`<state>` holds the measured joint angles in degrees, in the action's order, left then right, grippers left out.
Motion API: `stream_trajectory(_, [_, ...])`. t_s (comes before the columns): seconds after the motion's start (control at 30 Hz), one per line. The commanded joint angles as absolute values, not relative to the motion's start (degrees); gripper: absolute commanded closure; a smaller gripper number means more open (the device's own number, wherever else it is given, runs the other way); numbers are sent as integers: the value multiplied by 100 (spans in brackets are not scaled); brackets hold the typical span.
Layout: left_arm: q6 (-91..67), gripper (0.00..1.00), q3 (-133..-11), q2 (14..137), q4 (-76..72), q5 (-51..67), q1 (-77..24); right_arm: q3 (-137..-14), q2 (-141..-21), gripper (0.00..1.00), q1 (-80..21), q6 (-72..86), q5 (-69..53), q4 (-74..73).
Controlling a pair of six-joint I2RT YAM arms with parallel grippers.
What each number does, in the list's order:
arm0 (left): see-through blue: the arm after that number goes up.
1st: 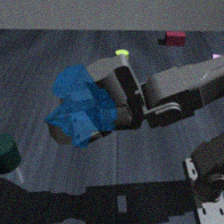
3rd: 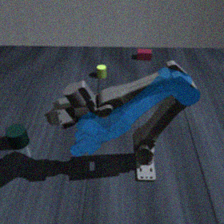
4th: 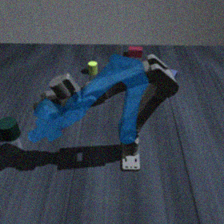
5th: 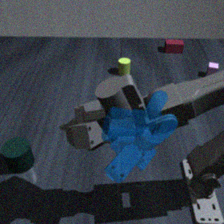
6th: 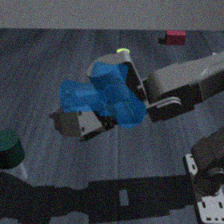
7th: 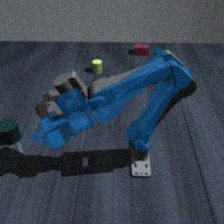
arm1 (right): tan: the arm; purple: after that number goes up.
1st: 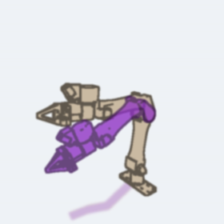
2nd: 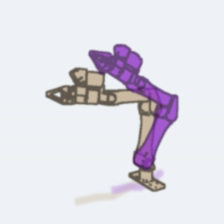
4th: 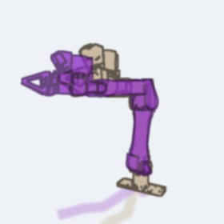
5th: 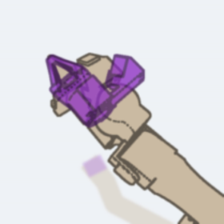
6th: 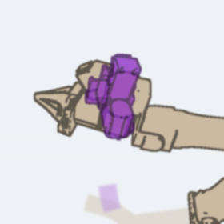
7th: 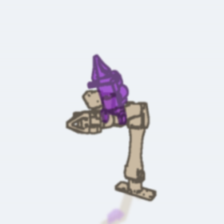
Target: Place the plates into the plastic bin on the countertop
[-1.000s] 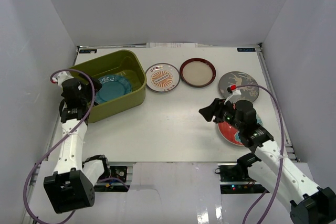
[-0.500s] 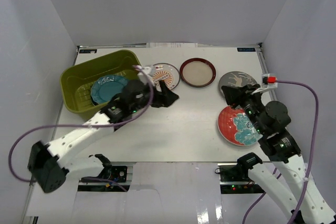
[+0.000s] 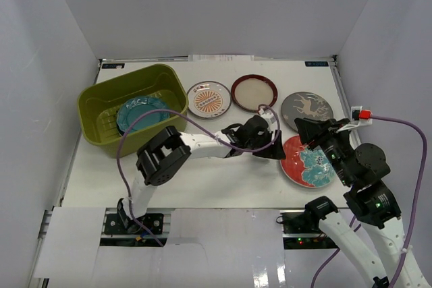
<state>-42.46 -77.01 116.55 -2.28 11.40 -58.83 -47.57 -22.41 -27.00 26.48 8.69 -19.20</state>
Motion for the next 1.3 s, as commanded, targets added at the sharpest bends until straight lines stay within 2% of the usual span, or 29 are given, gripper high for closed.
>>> stream_trajectory(0.0, [-4403,26,-8443,12153,-422,1388,-5968,-4948,-2136,60,-2689,2575,897,-2153])
stream_trajectory(0.17, [-4351,34,-9219,13244,-89,1134,-5985,-4896,-2066,60,-2689,2601,818,-2241])
stream_trajectory(0.27, [-4350,49,-9448,13569,-35,1098,-5985,-4843,-2083,60,-2690,2628,739,-2250])
stream_trajectory(0.3, [-4359,57,-9448,13588,-35,1099,-5985,-4817,-2083,60,-2689,2637,730,-2250])
stream_trajectory(0.33, [-4412,82,-9361,13588,-35,1081,-5994,-4799,-2074,60,-2689,2645,721,-2250])
stream_trajectory(0.4, [-4412,100,-9159,13395,-114,1020,-5985,-4755,-2074,60,-2690,2663,721,-2250])
stream_trajectory(0.53, [-4342,100,-8387,12684,-360,949,-5950,-4746,-2109,60,-2698,2672,721,-2233])
stream_trajectory(0.67, [-4491,100,-6931,11516,-964,1282,-5758,-4729,-2162,60,-2689,2681,694,-2206])
stream_trajectory(0.77, [-4955,100,-5910,10181,-1666,1730,-5214,-4711,-2145,59,-2689,2698,686,-2206])
stream_trajectory(0.8, [-5279,100,-5228,9804,-1887,2062,-5021,-4702,-2127,59,-2689,2698,694,-2197])
stream_trajectory(0.83, [-5413,100,-4934,9025,-2055,2205,-4644,-4693,-2118,58,-2689,2716,677,-2180])
stream_trajectory(0.9, [-5519,100,-4528,8266,-2049,2381,-4308,-4606,-2127,57,-2690,2733,624,-2119])
stream_trajectory(1.0, [-5493,100,-4500,6955,-1531,2636,-3693,-4492,-2188,57,-2698,2786,510,-2048])
stream_trajectory(1.07, [-5633,100,-4552,6149,-1241,2987,-2930,-4369,-2206,56,-2689,2830,449,-1969])
stream_trajectory(1.27, [-5905,100,-4957,5336,-537,4006,-241,-4078,-2329,55,-2689,2935,71,-1723])
